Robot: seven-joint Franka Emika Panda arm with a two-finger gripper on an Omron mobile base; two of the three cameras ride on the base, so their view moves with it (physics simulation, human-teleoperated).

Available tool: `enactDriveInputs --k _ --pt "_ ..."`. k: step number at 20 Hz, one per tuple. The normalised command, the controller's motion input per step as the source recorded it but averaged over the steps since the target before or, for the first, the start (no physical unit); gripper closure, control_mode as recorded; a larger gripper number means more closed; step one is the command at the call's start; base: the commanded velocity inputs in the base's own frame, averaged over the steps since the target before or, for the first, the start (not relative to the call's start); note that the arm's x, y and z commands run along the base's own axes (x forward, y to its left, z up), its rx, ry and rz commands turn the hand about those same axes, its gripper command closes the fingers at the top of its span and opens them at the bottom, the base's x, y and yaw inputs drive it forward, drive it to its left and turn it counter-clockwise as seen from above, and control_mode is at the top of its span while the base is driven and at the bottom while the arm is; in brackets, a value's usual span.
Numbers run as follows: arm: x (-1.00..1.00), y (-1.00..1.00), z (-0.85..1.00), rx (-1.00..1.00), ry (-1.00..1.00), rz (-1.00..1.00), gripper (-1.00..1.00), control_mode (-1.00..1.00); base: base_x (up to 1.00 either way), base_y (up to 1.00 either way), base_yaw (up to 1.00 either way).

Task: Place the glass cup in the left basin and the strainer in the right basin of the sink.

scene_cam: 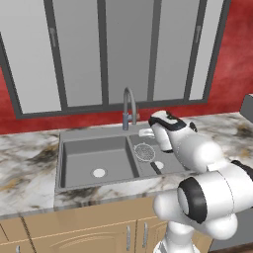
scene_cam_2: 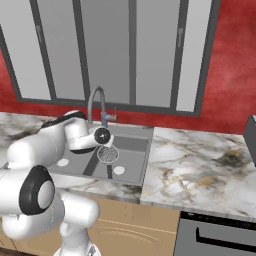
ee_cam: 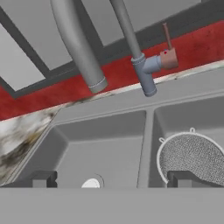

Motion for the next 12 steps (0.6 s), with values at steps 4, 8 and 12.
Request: enactDriveInputs --k 4,8,12 --pt "-0.11 -0.01 0.0 0.0 0.09 0.0 -1.0 -1.0 0.0 0.0 0.0" --pt "-0.04 -0.03 0.0 0.0 0.09 0.0 -1.0 -1.0 0.0 0.0 0.0" --pt "0.0 -0.01 0.0 -0.03 0.09 0.0 -1.0 -1.0 0.0 0.0 0.0"
